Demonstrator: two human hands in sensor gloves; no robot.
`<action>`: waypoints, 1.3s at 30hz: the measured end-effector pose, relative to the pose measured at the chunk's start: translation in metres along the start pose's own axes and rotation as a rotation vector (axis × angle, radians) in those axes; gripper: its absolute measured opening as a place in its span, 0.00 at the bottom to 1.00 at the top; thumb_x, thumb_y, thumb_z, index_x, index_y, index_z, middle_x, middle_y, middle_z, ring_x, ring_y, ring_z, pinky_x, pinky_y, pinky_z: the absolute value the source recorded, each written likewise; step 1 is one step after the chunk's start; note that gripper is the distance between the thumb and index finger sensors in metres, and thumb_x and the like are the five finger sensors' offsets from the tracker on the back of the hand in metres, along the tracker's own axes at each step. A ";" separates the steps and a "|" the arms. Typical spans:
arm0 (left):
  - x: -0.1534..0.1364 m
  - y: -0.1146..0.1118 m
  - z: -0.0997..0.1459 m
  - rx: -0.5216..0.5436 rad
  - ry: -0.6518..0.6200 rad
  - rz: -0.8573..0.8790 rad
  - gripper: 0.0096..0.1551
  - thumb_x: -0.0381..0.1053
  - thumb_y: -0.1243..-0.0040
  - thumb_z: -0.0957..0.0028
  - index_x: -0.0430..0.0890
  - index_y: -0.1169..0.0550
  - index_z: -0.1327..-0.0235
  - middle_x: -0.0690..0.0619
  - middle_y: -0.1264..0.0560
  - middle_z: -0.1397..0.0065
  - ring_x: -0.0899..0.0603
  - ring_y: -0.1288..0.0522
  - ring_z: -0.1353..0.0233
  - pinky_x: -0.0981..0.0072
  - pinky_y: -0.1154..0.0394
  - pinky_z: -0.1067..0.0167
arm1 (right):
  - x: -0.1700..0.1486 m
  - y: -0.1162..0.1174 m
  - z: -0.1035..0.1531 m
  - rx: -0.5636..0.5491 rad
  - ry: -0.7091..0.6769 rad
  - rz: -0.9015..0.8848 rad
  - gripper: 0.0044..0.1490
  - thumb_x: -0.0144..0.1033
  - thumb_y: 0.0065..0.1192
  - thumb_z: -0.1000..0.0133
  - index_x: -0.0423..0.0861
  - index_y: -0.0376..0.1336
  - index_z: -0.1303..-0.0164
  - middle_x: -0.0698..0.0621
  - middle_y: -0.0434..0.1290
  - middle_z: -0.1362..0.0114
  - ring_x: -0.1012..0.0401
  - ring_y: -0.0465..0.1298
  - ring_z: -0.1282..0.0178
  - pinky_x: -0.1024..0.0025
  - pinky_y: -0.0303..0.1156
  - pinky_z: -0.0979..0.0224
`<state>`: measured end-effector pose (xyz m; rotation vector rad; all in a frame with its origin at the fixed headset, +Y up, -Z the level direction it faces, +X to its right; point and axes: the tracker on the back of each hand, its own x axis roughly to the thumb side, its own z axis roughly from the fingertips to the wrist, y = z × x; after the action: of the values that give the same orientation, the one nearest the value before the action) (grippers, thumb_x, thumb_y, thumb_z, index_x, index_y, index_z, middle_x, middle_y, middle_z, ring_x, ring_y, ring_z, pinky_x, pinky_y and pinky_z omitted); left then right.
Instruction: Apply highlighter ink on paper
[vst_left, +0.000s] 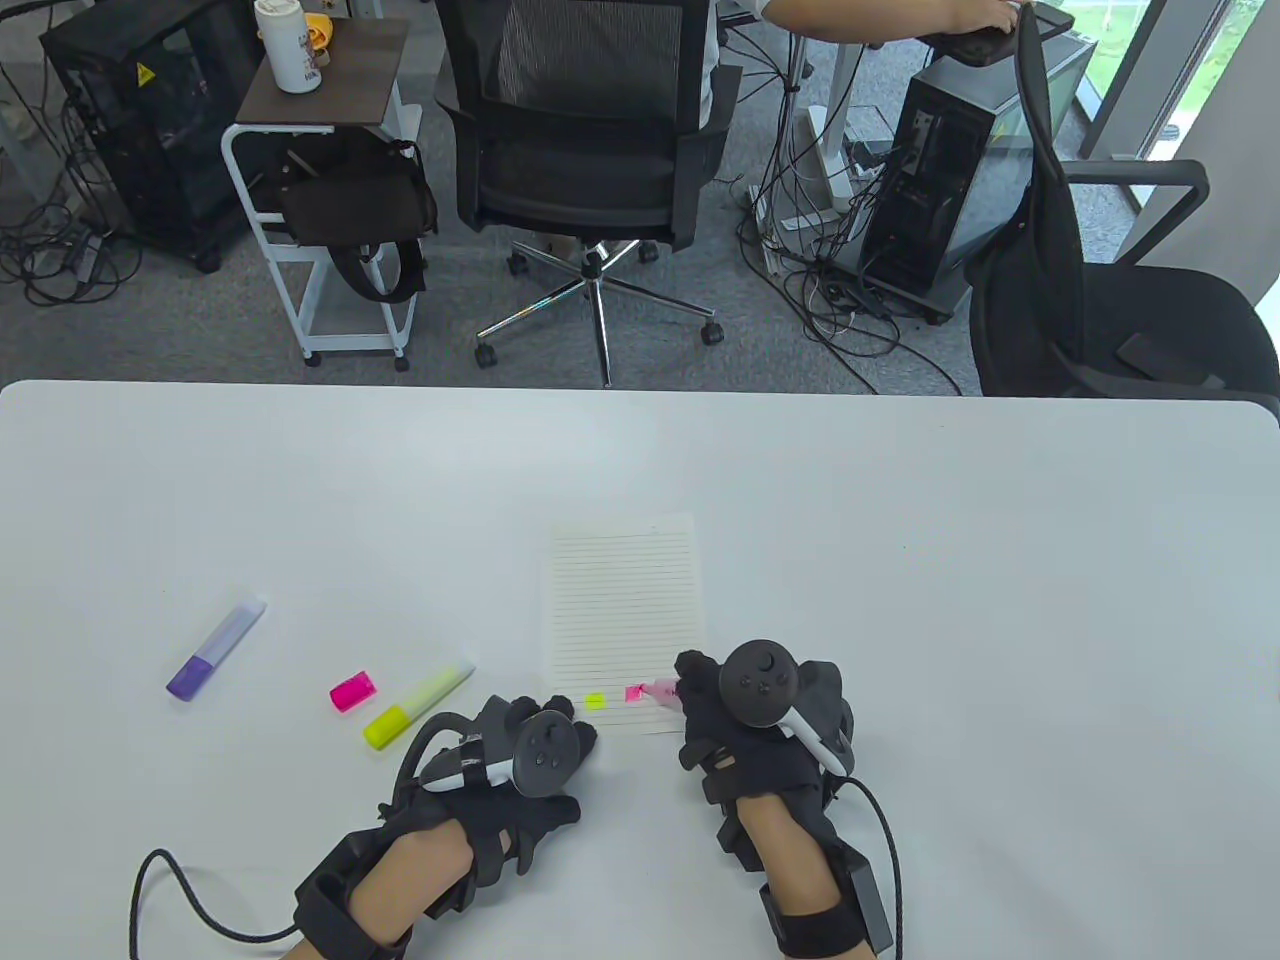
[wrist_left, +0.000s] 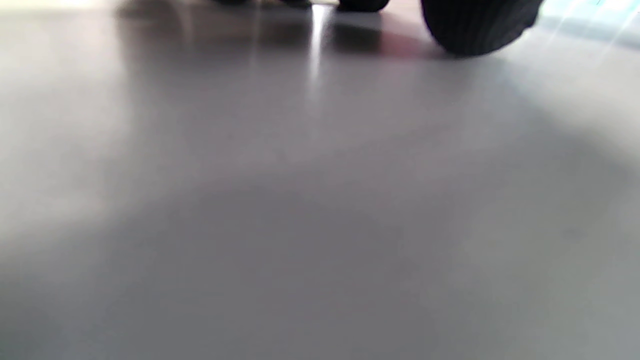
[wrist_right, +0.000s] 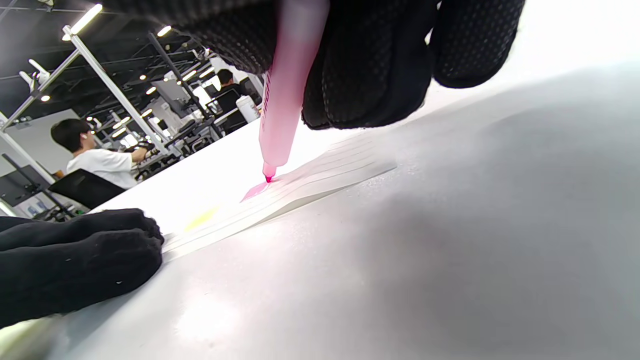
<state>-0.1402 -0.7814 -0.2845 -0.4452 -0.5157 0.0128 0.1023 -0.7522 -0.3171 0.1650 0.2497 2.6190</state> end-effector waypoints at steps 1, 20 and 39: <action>0.000 0.000 0.000 0.000 0.000 0.000 0.45 0.67 0.47 0.51 0.57 0.47 0.21 0.51 0.55 0.15 0.34 0.51 0.18 0.32 0.47 0.26 | 0.000 -0.001 0.000 0.011 0.001 -0.001 0.24 0.42 0.59 0.32 0.50 0.63 0.26 0.42 0.77 0.36 0.49 0.79 0.50 0.40 0.67 0.28; 0.000 0.000 0.000 -0.001 0.000 0.000 0.45 0.67 0.47 0.51 0.57 0.47 0.21 0.51 0.55 0.15 0.34 0.51 0.18 0.32 0.47 0.26 | 0.003 0.000 0.000 0.021 -0.018 0.005 0.24 0.42 0.59 0.32 0.51 0.63 0.26 0.43 0.76 0.36 0.49 0.79 0.49 0.40 0.67 0.27; 0.000 0.000 0.000 -0.001 0.000 0.000 0.45 0.67 0.47 0.51 0.57 0.47 0.21 0.51 0.55 0.15 0.34 0.51 0.18 0.32 0.47 0.26 | 0.009 0.005 0.000 0.041 -0.034 0.021 0.24 0.42 0.59 0.32 0.51 0.63 0.25 0.43 0.76 0.35 0.49 0.78 0.48 0.40 0.67 0.27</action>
<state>-0.1402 -0.7813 -0.2844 -0.4458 -0.5159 0.0125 0.0921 -0.7518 -0.3150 0.2278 0.2918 2.6300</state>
